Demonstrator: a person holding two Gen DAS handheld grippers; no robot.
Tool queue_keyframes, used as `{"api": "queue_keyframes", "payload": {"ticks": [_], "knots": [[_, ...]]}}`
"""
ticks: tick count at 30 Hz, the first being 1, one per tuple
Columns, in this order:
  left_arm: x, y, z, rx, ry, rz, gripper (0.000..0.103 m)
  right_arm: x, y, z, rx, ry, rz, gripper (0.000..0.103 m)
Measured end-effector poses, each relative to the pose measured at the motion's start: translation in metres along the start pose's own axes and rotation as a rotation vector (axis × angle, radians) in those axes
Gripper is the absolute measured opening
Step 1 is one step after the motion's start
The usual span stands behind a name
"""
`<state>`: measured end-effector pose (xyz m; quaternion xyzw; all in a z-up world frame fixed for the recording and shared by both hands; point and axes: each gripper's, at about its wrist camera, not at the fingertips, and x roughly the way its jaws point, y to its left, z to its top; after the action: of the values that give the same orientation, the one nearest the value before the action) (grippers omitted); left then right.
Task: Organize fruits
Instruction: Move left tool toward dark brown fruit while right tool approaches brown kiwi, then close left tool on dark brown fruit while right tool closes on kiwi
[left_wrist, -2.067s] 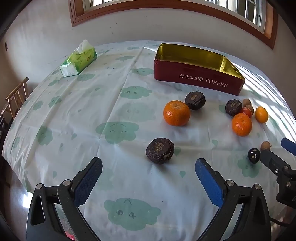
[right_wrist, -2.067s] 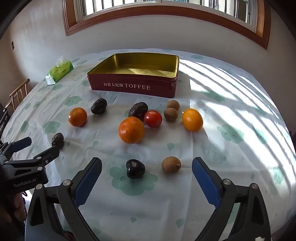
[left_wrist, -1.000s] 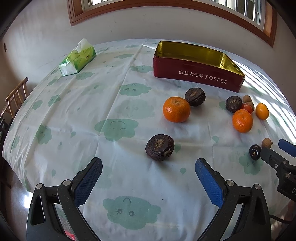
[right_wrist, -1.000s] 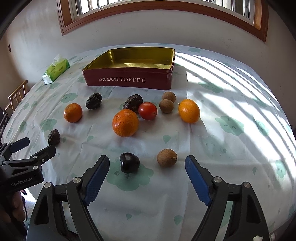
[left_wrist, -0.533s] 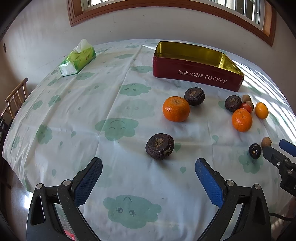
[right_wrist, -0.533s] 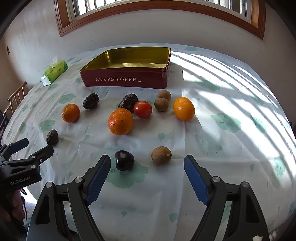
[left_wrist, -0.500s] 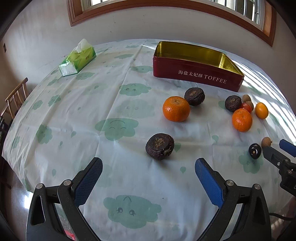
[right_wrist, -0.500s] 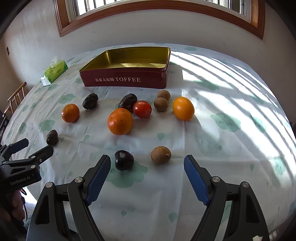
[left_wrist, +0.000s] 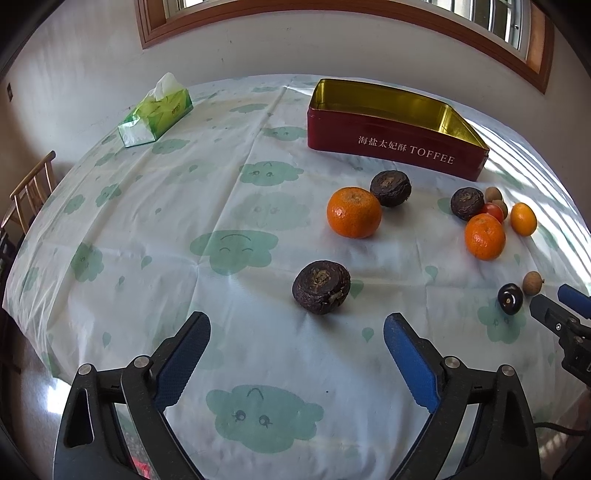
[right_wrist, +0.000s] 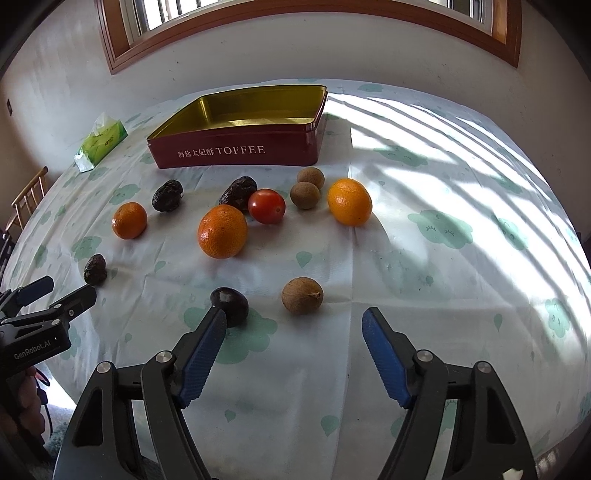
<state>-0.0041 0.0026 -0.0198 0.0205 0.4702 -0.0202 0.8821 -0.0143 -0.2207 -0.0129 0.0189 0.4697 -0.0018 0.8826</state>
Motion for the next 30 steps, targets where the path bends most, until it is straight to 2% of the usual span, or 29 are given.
{"api": "queue_keyframes", "payload": {"ticks": [24,30], "knots": [[0.005,-0.002,0.002,-0.001,0.02,-0.01,0.09,0.001,-0.01,-0.006,0.018,0.014,-0.007,0.073],[0.009,0.0,0.003,-0.013,0.032,-0.024,0.084,0.009,-0.009,-0.004,0.006,0.036,-0.011,0.061]]}}
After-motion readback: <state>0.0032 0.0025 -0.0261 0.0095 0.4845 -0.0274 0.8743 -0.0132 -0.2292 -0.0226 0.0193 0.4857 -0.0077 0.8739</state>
